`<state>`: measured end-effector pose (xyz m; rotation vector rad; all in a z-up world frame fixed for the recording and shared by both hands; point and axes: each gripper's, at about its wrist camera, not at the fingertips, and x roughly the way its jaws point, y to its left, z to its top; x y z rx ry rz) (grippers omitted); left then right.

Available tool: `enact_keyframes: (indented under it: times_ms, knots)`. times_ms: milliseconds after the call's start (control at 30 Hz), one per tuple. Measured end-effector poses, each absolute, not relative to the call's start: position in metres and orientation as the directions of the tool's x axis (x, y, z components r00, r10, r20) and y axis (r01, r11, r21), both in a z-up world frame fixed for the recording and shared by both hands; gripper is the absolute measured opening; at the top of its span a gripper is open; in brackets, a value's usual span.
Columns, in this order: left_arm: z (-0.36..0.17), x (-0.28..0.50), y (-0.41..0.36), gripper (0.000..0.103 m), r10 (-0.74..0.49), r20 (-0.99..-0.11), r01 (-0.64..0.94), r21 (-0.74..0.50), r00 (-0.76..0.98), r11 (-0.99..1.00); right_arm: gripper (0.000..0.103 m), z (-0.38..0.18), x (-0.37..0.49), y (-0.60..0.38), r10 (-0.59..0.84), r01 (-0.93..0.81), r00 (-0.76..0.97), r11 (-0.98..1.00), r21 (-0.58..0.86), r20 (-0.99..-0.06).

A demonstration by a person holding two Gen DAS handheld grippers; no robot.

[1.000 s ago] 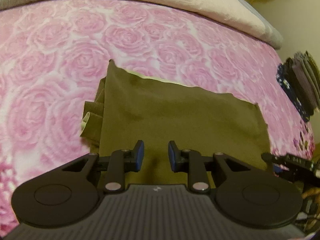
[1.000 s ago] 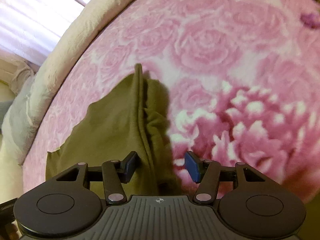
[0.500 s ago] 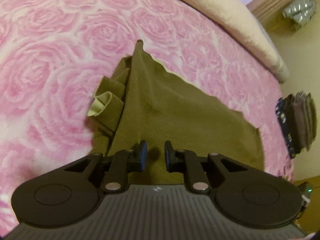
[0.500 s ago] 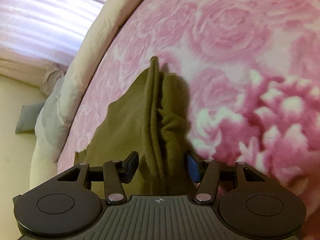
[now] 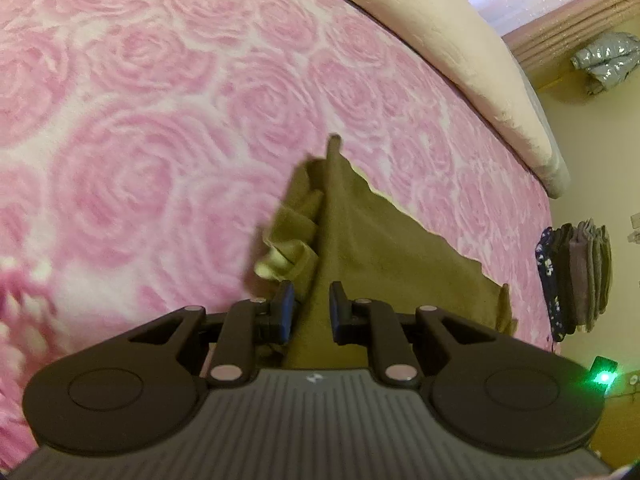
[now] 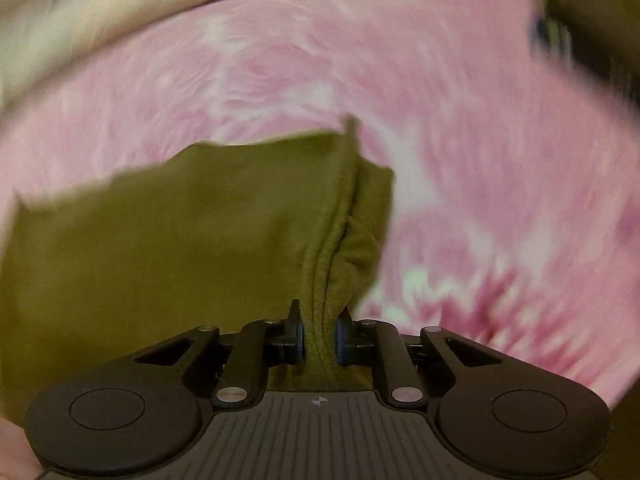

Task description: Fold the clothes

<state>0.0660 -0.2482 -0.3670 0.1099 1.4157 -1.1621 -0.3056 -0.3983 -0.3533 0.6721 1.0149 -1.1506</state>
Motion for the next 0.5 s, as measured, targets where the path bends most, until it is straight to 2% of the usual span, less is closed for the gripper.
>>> enact_keyframes:
  times_ms: [33, 133, 300, 367, 400, 433, 467, 500]
  knots:
    - [-0.366, 0.074, -0.247, 0.013, -0.553, -0.79, 0.667, -0.563, -0.263, 0.488, 0.012, -0.346, -0.283, -0.387, -0.467, 0.93, 0.015, 0.332, -0.16, -0.884]
    - [-0.365, 0.095, -0.242, 0.013, -0.557, -0.78, 0.653, -0.584, -0.286, 0.482, 0.012, -0.328, -0.22, -0.346, -0.586, 0.866, -0.029, 0.391, -0.313, -0.81]
    - [-0.365, 0.127, -0.232, 0.013, -0.555, -0.766, 0.628, -0.613, -0.323, 0.48, 0.013, -0.338, -0.119, -0.277, -0.656, 0.739, 0.039, 0.527, -0.42, -0.754]
    - [-0.367, 0.134, -0.23, 0.013, -0.553, -0.763, 0.624, -0.619, -0.335, 0.476, 0.015, -0.363, -0.089, -0.257, -0.629, 0.681, 0.046, 0.588, -0.436, -0.776]
    - [-0.368, 0.137, -0.229, 0.014, -0.55, -0.761, 0.623, -0.624, -0.345, 0.472, 0.037, -0.377, -0.082, -0.253, -0.583, 0.672, 0.047, 0.619, -0.406, -0.811]
    - [-0.369, 0.138, -0.228, 0.014, -0.547, -0.757, 0.621, -0.629, -0.356, 0.467, 0.051, -0.39, -0.076, -0.249, -0.54, 0.664, 0.047, 0.646, -0.378, -0.841]
    - [-0.369, 0.138, -0.228, 0.014, -0.547, -0.751, 0.616, -0.638, -0.368, 0.461, 0.059, -0.396, -0.076, -0.246, -0.534, 0.658, 0.053, 0.654, -0.372, -0.844]
    - [-0.37, 0.137, -0.228, 0.014, -0.547, -0.745, 0.611, -0.647, -0.381, 0.455, 0.06, -0.394, -0.078, -0.245, -0.534, 0.664, 0.067, 0.655, -0.362, -0.843]
